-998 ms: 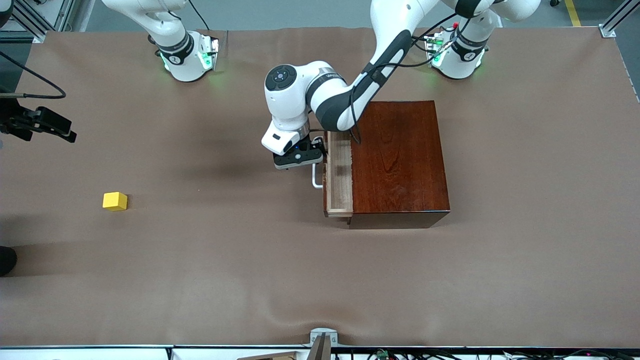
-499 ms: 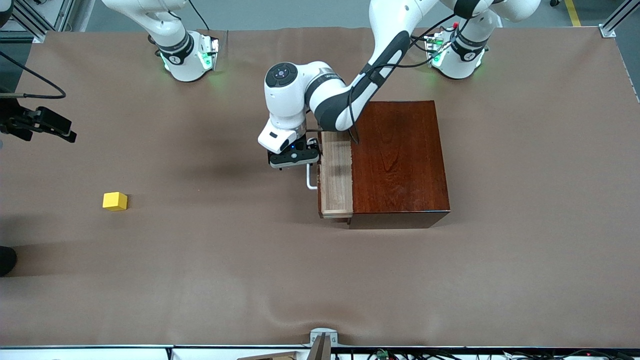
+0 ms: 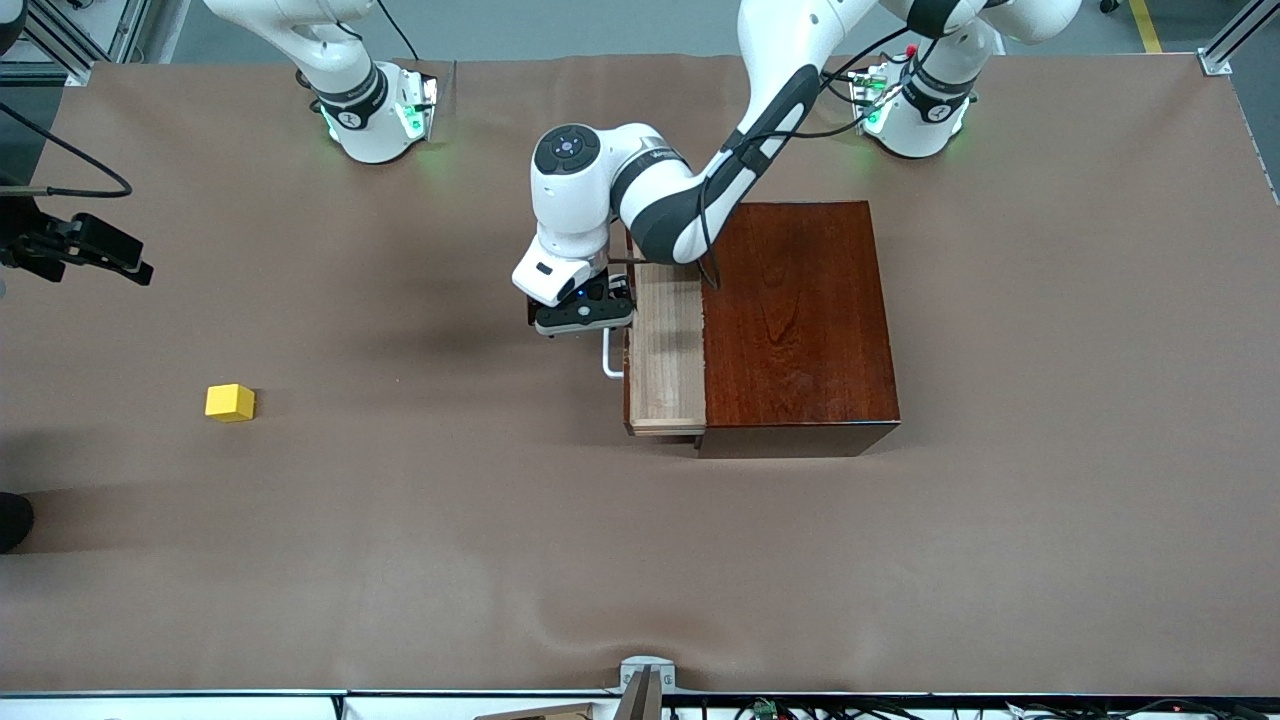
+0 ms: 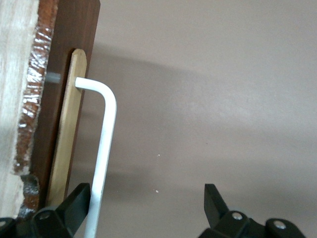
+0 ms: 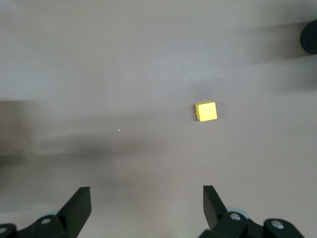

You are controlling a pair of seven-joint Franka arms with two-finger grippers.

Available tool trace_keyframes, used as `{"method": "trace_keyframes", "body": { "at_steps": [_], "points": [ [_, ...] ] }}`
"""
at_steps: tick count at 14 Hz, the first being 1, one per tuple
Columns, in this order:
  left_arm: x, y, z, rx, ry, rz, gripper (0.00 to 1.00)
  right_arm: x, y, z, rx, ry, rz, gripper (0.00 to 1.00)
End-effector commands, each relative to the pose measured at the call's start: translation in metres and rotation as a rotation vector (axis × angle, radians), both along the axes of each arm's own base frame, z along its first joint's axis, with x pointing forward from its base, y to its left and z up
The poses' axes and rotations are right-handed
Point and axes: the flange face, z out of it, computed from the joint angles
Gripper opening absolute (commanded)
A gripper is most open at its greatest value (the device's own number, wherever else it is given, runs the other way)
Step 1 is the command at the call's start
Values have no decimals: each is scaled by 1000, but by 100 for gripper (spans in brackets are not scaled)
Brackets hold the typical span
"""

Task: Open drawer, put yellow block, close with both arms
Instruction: 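Pull the drawer handle outward with the left gripper to open drawer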

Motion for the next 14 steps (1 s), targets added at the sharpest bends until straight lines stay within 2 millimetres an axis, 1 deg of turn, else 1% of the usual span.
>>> {"method": "trace_keyframes", "body": {
  "at_steps": [1,5,6,10,14],
  "points": [
    [2,-12,2,-66,7,-18,100,-2,3,1,8,1,0,100],
    [3,-17,5,-112,-26,-41,100,-2,4,1,9,3,0,100],
    [2,-18,3,-115,-27,-45,100,-2,3,0,8,4,0,100],
    [3,-16,1,-104,-27,-47,100,-2,4,0,8,4,2,100],
    [3,-10,20,-69,-18,-43,100,-2,4,1,8,3,2,100]
  ]
}}
